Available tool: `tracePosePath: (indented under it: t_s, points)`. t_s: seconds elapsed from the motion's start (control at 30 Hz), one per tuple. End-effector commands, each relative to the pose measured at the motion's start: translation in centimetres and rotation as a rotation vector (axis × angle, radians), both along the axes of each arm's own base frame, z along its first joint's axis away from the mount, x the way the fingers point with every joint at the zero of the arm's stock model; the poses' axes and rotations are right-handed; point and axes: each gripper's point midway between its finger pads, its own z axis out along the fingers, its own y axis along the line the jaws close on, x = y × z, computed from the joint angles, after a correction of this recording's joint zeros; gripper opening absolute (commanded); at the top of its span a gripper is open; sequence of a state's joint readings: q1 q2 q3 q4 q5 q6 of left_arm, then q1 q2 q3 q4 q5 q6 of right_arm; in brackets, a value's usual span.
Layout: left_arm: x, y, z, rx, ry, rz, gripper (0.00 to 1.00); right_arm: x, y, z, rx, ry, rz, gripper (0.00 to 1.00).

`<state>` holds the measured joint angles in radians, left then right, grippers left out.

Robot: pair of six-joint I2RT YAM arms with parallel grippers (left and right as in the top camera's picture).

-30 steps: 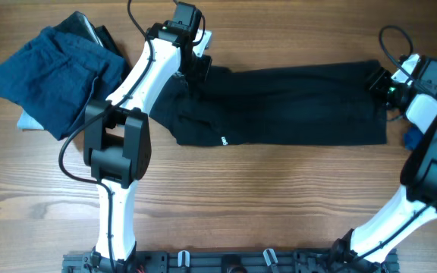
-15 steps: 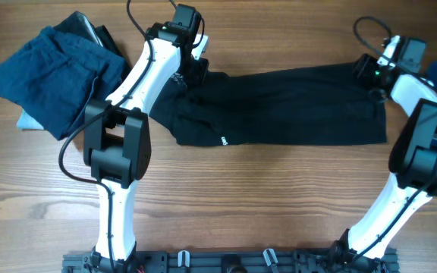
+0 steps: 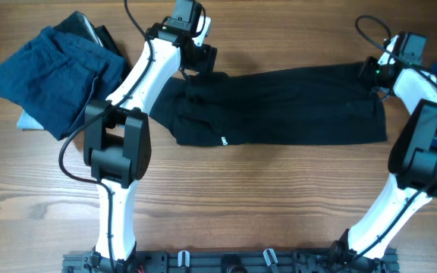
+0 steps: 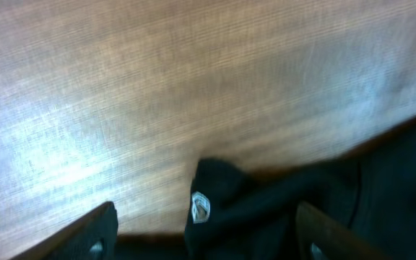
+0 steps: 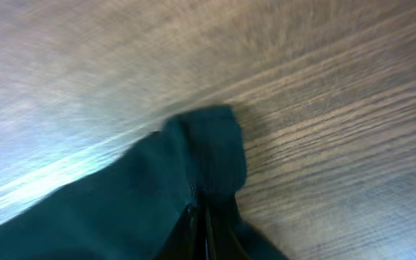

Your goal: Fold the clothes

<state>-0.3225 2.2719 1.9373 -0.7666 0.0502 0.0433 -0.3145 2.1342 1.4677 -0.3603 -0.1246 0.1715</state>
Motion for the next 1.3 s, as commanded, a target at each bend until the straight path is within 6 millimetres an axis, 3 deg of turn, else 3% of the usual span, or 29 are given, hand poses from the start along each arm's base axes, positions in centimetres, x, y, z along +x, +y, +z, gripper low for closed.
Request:
tracePosePath:
  t_s: [0.0,0.17,0.27,0.33,0.4,0.43,0.5,0.53,0.63,0.9,0.97,1.07,1.27]
  points:
    - [0.4,-0.9,-0.5,-0.043,0.001,-0.020,0.63,0.8,1.4,6.7,0.033,-0.120,0.038,0.04]
    - [-0.3,-2.9,-3.4,-0.126,0.069,-0.085,0.51,-0.4,2.9,9.5,0.088,-0.129,0.073,0.04]
    - [-1.1,-3.3,-4.2,-0.135,0.101,-0.140,0.52,-1.4,3.2,10.7,0.092,-0.119,0.072,0.04]
    - [-1.2,-3.3,-5.5,-0.129,0.120,-0.141,0.55,-1.7,3.3,11.6,0.089,-0.127,0.073,0.05]
    - [-1.5,-3.3,-6.8,-0.128,0.144,-0.142,0.53,-1.9,3.4,11.9,0.089,-0.128,0.072,0.05]
    - [-1.7,-3.5,-7.3,-0.137,0.157,-0.147,0.47,-2.0,3.4,12.0,0.090,-0.126,0.072,0.04]
    - [-2.2,-4.3,-7.4,-0.163,0.164,-0.212,0.16,-2.2,3.5,11.9,0.093,-0.116,0.071,0.04]
    - [-2.2,-4.4,-7.3,-0.163,0.161,-0.213,0.07,-2.3,3.5,11.8,0.094,-0.114,0.072,0.04]
    - [-1.8,-4.6,-5.1,-0.172,0.122,-0.215,0.04,-2.4,3.5,11.8,0.094,-0.110,0.071,0.04]
    - [-0.8,-3.1,5.0,-0.127,-0.071,-0.175,0.04,-2.8,3.7,11.5,0.102,-0.089,0.069,0.04]
    - [-1.1,-2.9,6.7,-0.126,-0.094,-0.173,0.04,-3.0,3.7,11.3,0.107,-0.076,0.069,0.04]
    - [-2.0,-2.6,8.1,-0.125,-0.089,-0.173,0.04,-3.4,3.9,11.1,0.113,-0.060,0.068,0.04]
    - [-4.9,-1.7,7.8,-0.098,0.022,-0.168,0.04,-4.5,3.9,11.0,0.132,-0.021,0.050,0.04]
